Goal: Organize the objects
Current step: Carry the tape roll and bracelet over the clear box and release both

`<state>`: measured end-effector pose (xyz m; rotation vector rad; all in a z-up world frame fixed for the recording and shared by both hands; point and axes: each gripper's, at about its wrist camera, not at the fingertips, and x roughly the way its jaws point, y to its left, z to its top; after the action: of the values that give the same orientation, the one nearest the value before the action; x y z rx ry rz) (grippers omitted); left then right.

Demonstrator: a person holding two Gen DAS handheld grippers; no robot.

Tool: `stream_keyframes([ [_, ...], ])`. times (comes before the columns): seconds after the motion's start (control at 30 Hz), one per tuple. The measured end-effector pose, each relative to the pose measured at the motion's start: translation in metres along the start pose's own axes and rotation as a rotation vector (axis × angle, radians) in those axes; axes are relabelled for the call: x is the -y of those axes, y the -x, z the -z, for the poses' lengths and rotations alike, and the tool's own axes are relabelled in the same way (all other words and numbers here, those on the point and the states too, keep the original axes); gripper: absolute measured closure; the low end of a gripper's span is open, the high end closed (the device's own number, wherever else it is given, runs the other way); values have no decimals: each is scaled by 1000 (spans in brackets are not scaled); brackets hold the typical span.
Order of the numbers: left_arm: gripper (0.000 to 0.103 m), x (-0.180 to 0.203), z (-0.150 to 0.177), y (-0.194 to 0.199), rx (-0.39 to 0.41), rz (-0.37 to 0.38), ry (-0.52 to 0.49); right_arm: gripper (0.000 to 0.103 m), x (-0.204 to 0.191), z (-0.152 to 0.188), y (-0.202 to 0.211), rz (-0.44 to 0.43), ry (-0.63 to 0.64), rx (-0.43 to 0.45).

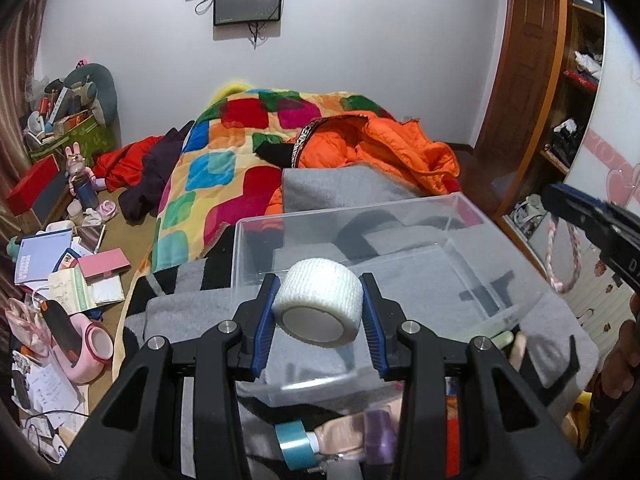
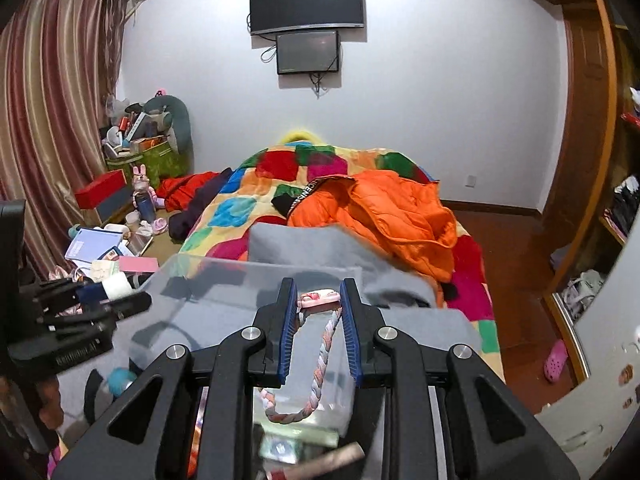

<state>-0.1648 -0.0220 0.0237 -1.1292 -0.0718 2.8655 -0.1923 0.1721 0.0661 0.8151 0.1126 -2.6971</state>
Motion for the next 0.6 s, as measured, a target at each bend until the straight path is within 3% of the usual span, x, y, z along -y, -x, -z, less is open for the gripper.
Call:
stream_keyframes([
  [0.4,63,2,1,-45,-96,1,-33,83,-12,15,-71,-29,45,-166],
  [0.6,63,7,7,-59,-133,18,-51,83,-27,31,-87,-57,101,-229],
])
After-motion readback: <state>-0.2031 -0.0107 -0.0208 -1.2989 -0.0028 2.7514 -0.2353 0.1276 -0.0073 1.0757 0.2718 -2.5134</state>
